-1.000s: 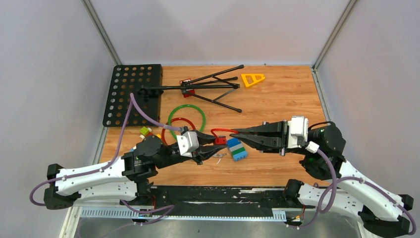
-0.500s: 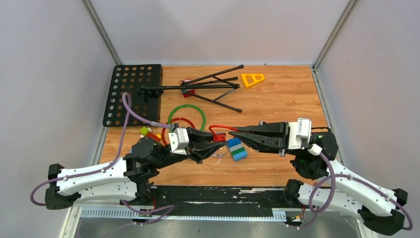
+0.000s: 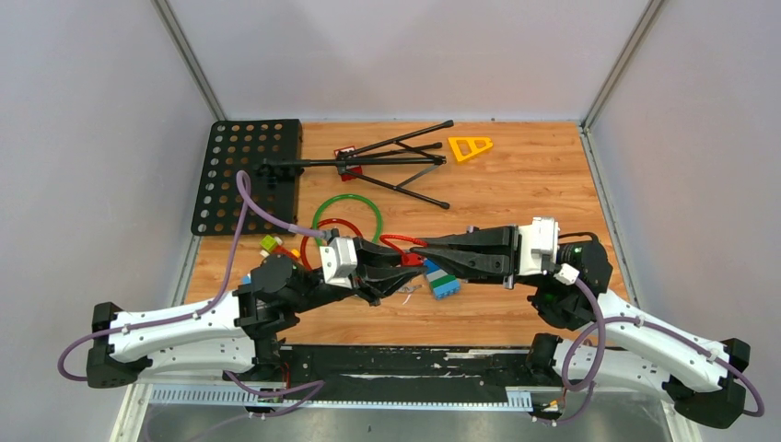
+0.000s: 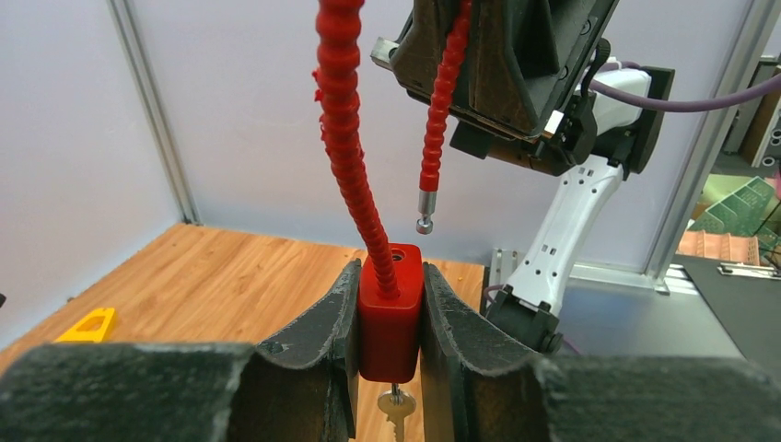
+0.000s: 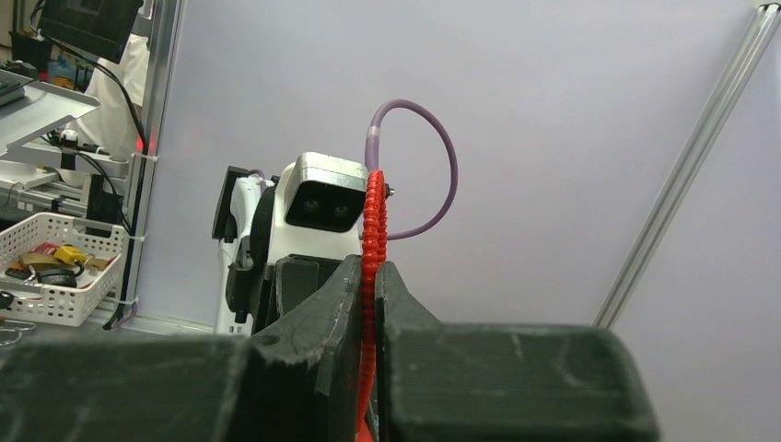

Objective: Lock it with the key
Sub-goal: Lock the lock.

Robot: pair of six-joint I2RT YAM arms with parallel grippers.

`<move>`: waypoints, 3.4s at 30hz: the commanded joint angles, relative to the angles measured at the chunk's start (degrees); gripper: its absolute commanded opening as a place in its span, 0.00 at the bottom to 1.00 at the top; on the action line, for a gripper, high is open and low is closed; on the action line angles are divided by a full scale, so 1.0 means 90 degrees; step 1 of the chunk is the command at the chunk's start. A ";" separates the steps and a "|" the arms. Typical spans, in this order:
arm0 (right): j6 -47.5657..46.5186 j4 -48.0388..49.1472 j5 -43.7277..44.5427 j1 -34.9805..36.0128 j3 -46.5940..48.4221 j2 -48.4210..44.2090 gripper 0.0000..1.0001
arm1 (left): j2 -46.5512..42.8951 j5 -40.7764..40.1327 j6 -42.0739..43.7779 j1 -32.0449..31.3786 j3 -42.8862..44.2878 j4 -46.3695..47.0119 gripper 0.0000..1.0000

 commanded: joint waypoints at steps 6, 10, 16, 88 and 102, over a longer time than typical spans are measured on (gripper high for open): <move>-0.0069 0.0013 -0.0017 0.0052 -0.0040 0.0092 0.00 | 0.0043 0.0299 -0.0116 -0.0029 0.0206 0.0130 0.00; -0.0068 0.0021 -0.0008 0.0057 -0.0099 0.0090 0.00 | 0.0025 0.0289 -0.0119 -0.0029 0.0190 0.0140 0.00; -0.0043 0.0032 0.0005 0.0058 -0.0192 0.0092 0.00 | 0.0017 0.0295 -0.0147 -0.0029 0.0166 0.0169 0.00; 0.0030 0.0318 0.0308 0.0058 -0.0991 -0.0044 0.00 | -0.0034 0.0446 -0.0194 -0.0031 0.0069 0.0554 0.00; 0.0168 0.0186 0.0269 0.0058 -0.1201 -0.0123 0.00 | -0.0120 -0.0040 -0.0253 -0.0031 0.0000 0.0742 0.00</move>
